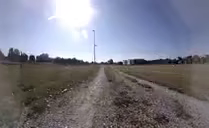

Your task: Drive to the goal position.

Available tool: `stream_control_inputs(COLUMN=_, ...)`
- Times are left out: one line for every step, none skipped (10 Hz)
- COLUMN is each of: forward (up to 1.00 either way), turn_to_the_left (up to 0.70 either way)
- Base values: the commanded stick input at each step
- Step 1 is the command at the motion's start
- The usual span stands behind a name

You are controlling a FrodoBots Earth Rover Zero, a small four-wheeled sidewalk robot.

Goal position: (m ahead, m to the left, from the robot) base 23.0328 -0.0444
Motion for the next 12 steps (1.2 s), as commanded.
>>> stream_control_inputs(forward=0.00, turn_to_the_left=0.00)
stream_control_inputs(forward=0.00, turn_to_the_left=0.00)
stream_control_inputs(forward=0.00, turn_to_the_left=0.00)
stream_control_inputs(forward=0.00, turn_to_the_left=0.00)
stream_control_inputs(forward=0.00, turn_to_the_left=0.00)
stream_control_inputs(forward=0.17, turn_to_the_left=0.00)
stream_control_inputs(forward=0.40, turn_to_the_left=0.00)
stream_control_inputs(forward=0.50, turn_to_the_left=0.00)
stream_control_inputs(forward=0.50, turn_to_the_left=0.00)
stream_control_inputs(forward=0.50, turn_to_the_left=0.00)
stream_control_inputs(forward=0.50, turn_to_the_left=0.00)
stream_control_inputs(forward=0.50, turn_to_the_left=0.00)
